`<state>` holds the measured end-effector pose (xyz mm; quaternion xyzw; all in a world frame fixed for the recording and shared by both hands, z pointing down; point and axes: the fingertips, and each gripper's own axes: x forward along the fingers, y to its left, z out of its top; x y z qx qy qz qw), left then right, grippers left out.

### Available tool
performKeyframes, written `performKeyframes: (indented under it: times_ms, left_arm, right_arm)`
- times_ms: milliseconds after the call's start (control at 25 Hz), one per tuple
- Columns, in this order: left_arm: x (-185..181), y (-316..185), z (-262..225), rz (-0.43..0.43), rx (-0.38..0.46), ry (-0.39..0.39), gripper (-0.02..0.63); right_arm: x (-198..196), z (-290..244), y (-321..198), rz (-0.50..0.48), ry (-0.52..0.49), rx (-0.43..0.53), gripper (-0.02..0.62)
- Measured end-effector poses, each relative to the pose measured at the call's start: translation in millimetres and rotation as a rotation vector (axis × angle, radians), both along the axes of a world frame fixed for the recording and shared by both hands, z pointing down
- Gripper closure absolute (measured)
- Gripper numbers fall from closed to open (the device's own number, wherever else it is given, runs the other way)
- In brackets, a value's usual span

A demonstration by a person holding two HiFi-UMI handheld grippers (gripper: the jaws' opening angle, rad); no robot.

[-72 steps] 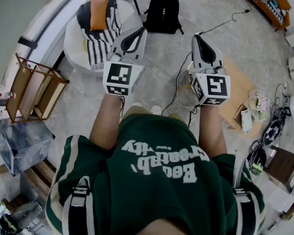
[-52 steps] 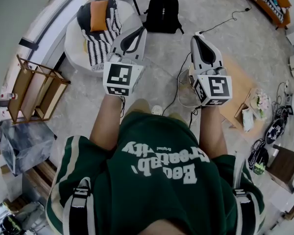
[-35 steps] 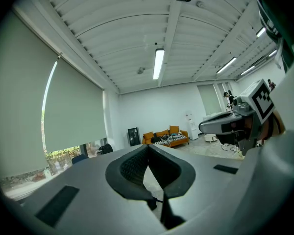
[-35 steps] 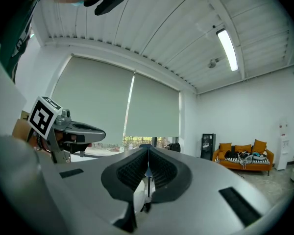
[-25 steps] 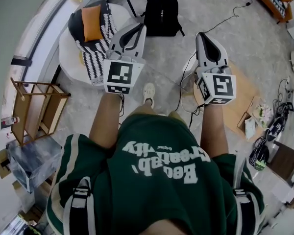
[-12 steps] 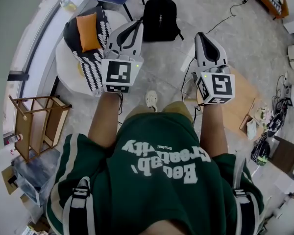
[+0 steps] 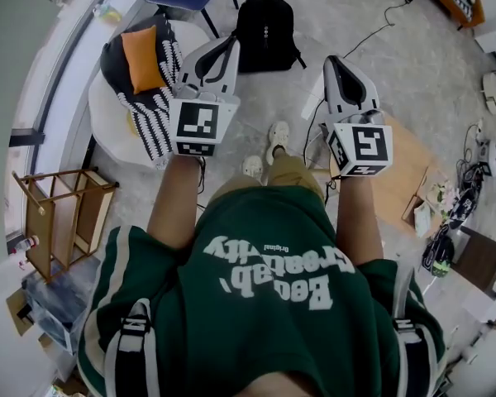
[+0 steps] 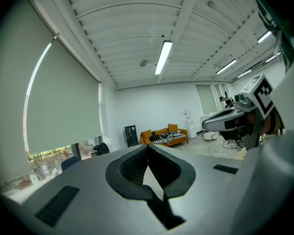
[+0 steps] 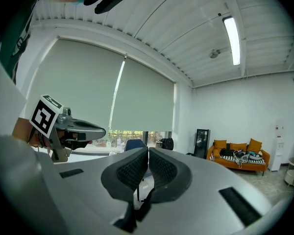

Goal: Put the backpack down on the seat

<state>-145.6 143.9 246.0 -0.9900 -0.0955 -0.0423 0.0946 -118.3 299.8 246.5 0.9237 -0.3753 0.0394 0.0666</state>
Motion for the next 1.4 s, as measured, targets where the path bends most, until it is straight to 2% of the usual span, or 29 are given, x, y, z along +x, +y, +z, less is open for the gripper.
performKeyframes:
  times_ms: [280,760,960,1120,1400]
  left_arm:
    - [61,3,11,-0.01,0.008,-0.023,0.588]
    - [214,-1,44,-0.09,0.026,-0.11,0.588]
    - [267,4,53,-0.121,0.037,-0.104,0.588]
    - [293,10,59,-0.126,0.033,-0.102,0.588]
    - [316,6,75,-0.149,0.03,-0.132,0.588]
  right_arm:
    - [62,9,1,-0.016,-0.009,0.004,0.563]
    - [232,36,-3,-0.087,-0.05,0.009,0.563]
    - [290,46,-1,-0.13,-0.057,0.018,0.563]
    - [318,56,-2,-0.163,-0.07,0.028,0.563]
    - [346,73,-7,-0.179,-0.105,0.047,0.563]
